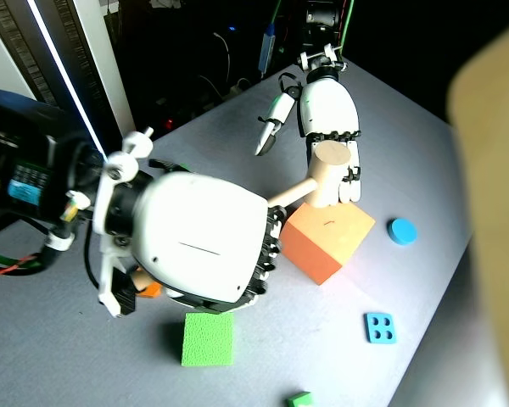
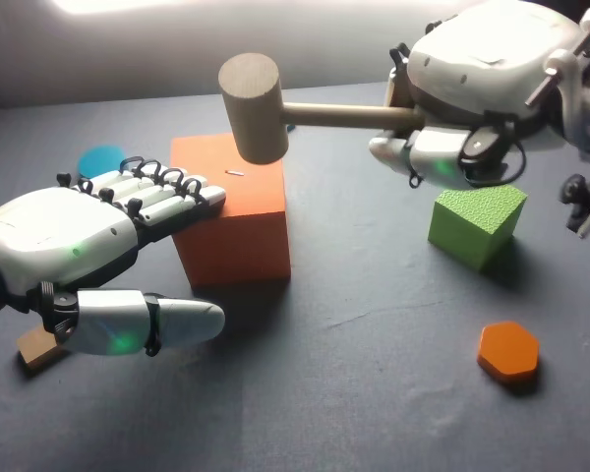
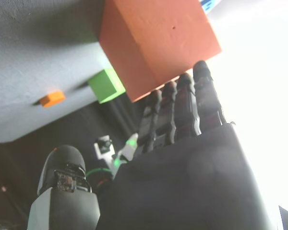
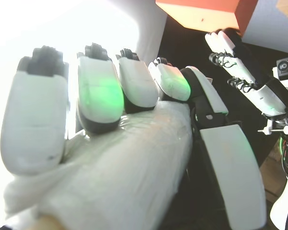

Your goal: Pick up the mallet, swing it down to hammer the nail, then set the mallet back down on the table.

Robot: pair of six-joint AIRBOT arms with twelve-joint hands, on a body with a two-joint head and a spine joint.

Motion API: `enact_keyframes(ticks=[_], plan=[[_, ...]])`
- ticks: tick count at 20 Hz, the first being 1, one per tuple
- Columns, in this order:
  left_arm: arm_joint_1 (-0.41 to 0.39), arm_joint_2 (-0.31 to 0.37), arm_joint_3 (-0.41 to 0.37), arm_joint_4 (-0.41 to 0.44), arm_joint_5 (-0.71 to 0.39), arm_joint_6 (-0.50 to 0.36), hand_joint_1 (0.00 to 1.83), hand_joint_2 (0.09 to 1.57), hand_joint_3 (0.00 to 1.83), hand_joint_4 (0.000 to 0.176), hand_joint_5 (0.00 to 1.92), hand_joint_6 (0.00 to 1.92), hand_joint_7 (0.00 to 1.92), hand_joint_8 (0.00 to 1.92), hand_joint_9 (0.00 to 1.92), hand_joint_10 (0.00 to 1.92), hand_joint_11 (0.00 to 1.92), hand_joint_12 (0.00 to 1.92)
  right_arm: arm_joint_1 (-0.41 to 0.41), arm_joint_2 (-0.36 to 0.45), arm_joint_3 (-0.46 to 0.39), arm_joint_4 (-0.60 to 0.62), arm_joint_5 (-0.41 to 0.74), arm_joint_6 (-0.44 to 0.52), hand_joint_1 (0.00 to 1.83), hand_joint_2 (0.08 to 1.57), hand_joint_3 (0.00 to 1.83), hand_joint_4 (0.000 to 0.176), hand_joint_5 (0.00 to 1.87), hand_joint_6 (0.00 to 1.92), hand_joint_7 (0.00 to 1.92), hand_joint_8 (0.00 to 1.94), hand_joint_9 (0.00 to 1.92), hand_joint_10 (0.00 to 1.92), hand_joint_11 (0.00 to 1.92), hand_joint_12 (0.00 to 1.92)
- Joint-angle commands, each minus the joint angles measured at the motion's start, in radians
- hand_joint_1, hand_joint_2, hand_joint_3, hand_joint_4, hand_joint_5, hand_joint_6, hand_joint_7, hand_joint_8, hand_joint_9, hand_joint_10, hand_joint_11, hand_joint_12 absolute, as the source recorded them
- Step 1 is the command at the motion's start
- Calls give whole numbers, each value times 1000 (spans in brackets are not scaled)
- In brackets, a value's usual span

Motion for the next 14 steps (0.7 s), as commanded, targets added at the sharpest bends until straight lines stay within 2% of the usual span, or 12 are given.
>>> enact_keyframes(ticks=[1,4,8,11,14], plan=[[-9,5,7,-6,-58,-3,0,1113,1,0,74,0,71,3,58,5,10,51,1,23,-20,-26,67,-16,419,1571,19,176,1287,1921,1576,1941,1706,1921,1861,1921],[-20,5,14,-6,-58,-4,0,1112,0,0,79,3,73,3,62,5,15,55,-32,50,-55,-26,57,-96,414,1571,19,176,1276,1921,1560,1941,1692,1921,1849,1921],[-28,5,22,-6,-58,-5,0,1115,1,0,84,2,60,0,43,0,17,60,-73,48,-54,-31,15,-155,415,1571,27,176,1264,1921,1546,1941,1675,1921,1840,1921],[-33,13,23,-6,-58,-10,0,1112,0,0,88,3,79,7,70,10,18,63,-122,36,-52,-141,-12,-155,432,1571,24,176,1249,1921,1544,1941,1675,1921,1840,1921],[-59,22,23,-6,-56,-10,0,1108,0,0,96,5,86,7,76,9,26,68,-160,18,-40,-198,-48,-162,449,1569,10,176,1247,1921,1540,1941,1669,1921,1836,1921]])
